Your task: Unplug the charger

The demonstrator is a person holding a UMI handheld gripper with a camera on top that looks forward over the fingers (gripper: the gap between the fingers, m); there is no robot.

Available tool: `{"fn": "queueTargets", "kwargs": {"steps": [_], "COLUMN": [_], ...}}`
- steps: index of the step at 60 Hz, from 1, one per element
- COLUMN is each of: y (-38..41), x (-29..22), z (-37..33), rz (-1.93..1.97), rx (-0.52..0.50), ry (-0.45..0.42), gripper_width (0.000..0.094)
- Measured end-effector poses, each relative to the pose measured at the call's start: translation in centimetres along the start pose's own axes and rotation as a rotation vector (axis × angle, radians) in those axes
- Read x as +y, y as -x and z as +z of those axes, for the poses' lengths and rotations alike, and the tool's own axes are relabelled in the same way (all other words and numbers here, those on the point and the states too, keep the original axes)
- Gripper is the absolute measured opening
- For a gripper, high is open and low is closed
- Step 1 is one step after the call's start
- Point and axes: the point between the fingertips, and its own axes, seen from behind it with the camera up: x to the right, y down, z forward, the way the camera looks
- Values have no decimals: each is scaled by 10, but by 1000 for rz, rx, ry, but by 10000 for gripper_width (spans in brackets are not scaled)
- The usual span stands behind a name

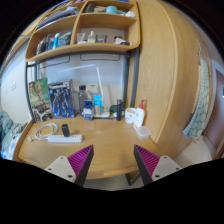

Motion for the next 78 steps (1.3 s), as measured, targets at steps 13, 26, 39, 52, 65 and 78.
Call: {"fn": "queueTargets", "kwargs": {"steps": [13,26,39,52,65,78], "y": [84,187,250,269,276,217], "x": [64,77,53,13,12,-231], "z": [49,124,214,274,285,227], "rz": [-36,-66,-71,-12,-74,-60], "rx": [-114,-211,-190,-148,-165,-145], "ry": [89,115,84,-8,21,-312], "gripper_width": [821,834,813,547,155,112]}}
